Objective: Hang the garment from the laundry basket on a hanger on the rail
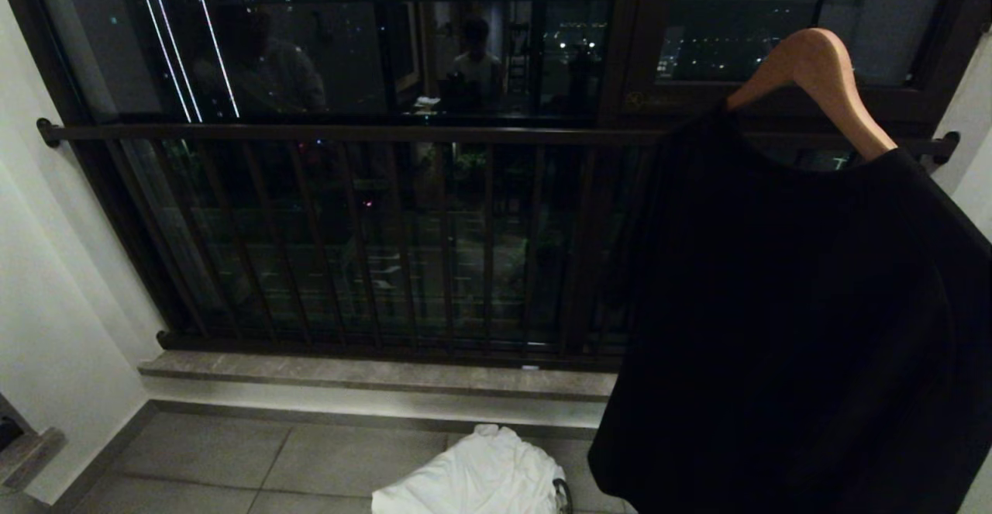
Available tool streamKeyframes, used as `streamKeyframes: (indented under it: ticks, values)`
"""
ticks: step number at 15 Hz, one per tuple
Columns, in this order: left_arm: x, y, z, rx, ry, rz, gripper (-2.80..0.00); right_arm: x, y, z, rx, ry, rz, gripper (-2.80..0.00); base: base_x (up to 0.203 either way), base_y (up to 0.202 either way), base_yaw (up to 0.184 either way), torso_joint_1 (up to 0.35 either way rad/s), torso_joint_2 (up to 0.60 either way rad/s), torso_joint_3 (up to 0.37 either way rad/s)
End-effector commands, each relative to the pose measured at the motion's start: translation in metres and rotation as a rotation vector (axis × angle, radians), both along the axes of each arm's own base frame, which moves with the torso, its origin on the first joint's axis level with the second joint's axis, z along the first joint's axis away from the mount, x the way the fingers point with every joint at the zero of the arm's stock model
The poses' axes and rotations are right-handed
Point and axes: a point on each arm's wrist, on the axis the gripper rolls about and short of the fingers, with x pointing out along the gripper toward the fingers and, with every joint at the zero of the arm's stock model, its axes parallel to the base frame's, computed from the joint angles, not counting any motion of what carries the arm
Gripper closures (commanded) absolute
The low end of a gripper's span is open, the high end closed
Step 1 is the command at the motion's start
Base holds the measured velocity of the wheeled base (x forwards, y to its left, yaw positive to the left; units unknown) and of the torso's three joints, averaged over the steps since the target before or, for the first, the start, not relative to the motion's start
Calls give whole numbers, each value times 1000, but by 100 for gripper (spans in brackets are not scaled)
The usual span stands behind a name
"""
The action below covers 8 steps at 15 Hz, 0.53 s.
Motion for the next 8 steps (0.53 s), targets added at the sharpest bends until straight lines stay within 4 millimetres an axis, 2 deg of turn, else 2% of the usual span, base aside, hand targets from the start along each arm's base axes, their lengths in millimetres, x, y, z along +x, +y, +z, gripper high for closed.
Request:
streamKeyframes:
  ticks: [1, 4, 6, 8]
  values:
    - [1, 0, -2, -2, 8, 0, 0, -17, -1, -25, 2, -38, -5, 0, 0, 0, 0, 0, 0, 0]
    - [1, 0, -2, 10, 8, 0, 0, -25, -1, -65, -2, -30, -99, 0, 0, 0, 0, 0, 0, 0]
    - [1, 0, -2, 10, 8, 0, 0, -21, -1, -102, -5, 18, -120, 0, 0, 0, 0, 0, 0, 0]
    - [1, 0, -2, 9, 6, -1, 0, -12, -1, -128, -7, 65, -129, 0, 0, 0, 0, 0, 0, 0]
